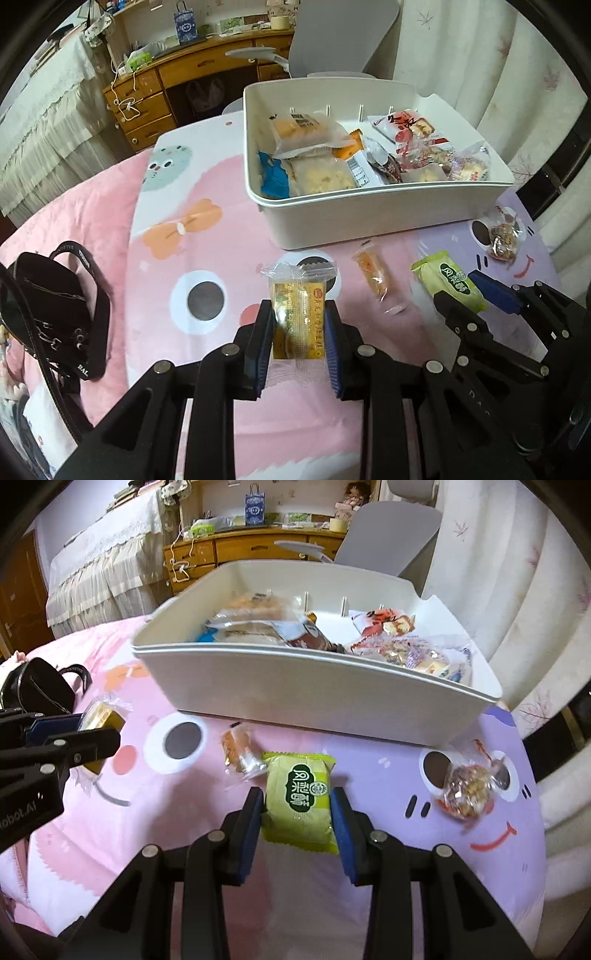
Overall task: Organize snacks
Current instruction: 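Carry the yellow bar and green pack over the tray and open both tools, then withdraw both tools toward the orange bar and clear nut bag, then close the left tool on the orange bar while the right tool grasps the nut bag, then carry the orange bar and nut bag over the tray and open both tools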
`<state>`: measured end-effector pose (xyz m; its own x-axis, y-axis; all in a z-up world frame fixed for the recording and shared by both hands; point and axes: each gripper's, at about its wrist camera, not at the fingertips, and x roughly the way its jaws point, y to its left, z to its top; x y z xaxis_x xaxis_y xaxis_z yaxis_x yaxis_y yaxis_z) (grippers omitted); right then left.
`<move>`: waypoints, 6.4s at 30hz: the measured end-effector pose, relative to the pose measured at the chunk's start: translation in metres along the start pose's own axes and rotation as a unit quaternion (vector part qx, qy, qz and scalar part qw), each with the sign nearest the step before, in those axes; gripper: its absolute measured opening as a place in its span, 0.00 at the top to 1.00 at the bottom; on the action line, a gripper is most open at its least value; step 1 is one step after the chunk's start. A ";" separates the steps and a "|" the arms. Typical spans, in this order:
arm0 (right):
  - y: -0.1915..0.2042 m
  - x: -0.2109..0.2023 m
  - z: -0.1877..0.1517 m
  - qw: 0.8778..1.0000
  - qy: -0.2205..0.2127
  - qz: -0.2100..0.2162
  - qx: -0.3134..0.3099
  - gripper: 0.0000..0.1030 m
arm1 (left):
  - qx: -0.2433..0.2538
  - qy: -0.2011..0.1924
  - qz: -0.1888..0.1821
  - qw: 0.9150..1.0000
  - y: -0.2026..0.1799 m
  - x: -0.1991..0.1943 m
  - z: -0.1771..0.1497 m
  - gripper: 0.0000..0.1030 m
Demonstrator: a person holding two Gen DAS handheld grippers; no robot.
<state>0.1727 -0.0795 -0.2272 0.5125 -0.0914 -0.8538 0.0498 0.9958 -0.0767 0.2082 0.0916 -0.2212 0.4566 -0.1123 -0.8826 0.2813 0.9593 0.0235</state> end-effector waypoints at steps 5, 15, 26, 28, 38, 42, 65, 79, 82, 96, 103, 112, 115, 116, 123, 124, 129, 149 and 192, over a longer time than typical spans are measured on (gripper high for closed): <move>0.015 -0.029 -0.003 1.000 -0.016 0.004 -0.004 0.64 | 0.001 -0.018 -0.001 1.000 0.010 -0.027 -0.002 0.76; 0.024 -0.086 0.023 0.998 -0.062 0.004 -0.002 0.64 | -0.018 -0.028 -0.005 0.999 0.029 -0.071 0.027 0.76; 0.006 -0.123 0.084 0.991 -0.130 -0.012 -0.009 0.64 | -0.029 -0.068 -0.009 0.997 0.043 -0.096 0.099 0.76; -0.001 -0.124 0.096 0.990 -0.140 -0.018 -0.011 0.64 | -0.032 -0.079 -0.009 0.996 0.045 -0.097 0.112 0.76; -0.039 -0.106 0.148 0.987 -0.161 -0.024 -0.003 0.64 | -0.019 -0.081 -0.044 0.996 0.029 -0.071 0.180 0.76; -0.052 -0.091 0.158 0.987 -0.159 -0.020 0.003 0.64 | -0.011 -0.071 -0.060 0.996 0.013 -0.052 0.193 0.76; -0.090 -0.019 0.152 0.995 -0.059 0.016 0.084 0.57 | 0.007 0.011 -0.078 0.997 -0.016 -0.004 0.184 0.25; -0.076 -0.081 0.121 0.992 -0.079 0.004 0.101 0.47 | -0.005 -0.022 -0.116 0.993 0.005 -0.074 0.131 0.23; -0.071 -0.097 0.104 0.991 -0.082 -0.001 0.107 0.46 | -0.006 -0.033 -0.119 0.992 0.011 -0.091 0.109 0.22; -0.045 -0.151 0.017 0.988 -0.071 -0.018 0.138 0.45 | -0.002 -0.008 -0.123 0.992 0.016 -0.117 0.020 0.22; -0.048 -0.149 -0.008 0.988 -0.044 -0.008 0.146 0.42 | -0.009 0.003 -0.120 0.993 0.009 -0.115 -0.002 0.22; -0.074 -0.125 -0.019 0.990 0.004 0.023 0.141 0.42 | -0.071 0.020 -0.087 0.993 -0.006 -0.088 -0.008 0.22; -0.089 -0.112 -0.020 0.989 0.019 0.036 0.140 0.42 | -0.089 0.032 -0.066 0.993 -0.012 -0.073 -0.008 0.22; -0.095 -0.106 -0.020 0.989 0.030 0.041 0.141 0.42 | -0.099 0.041 -0.061 0.992 -0.016 -0.065 -0.009 0.22; -0.132 -0.062 -0.015 0.981 0.085 0.088 0.149 0.42 | -0.142 0.062 -0.025 0.988 -0.035 -0.029 -0.013 0.22; -0.135 -0.057 -0.013 0.980 0.090 0.092 0.148 0.42 | -0.151 0.063 -0.020 0.986 -0.039 -0.024 -0.012 0.22; -0.156 -0.025 -0.006 0.975 0.118 0.112 0.149 0.42 | -0.163 0.070 0.001 0.984 -0.054 -0.005 -0.005 0.22; -0.217 0.062 0.004 0.952 0.142 0.142 0.231 0.42 | -0.167 0.064 0.081 0.981 -0.070 0.073 0.026 0.22; -0.229 0.055 0.007 0.970 0.142 0.060 0.188 0.65 | -0.112 0.059 0.038 0.991 -0.093 0.062 0.025 0.82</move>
<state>0.1961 -0.3126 -0.2529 0.2795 0.0827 -0.9566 0.3409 0.9228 0.1793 0.2311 -0.0112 -0.2666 0.3631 -0.0183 -0.9316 0.0489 0.9988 -0.0005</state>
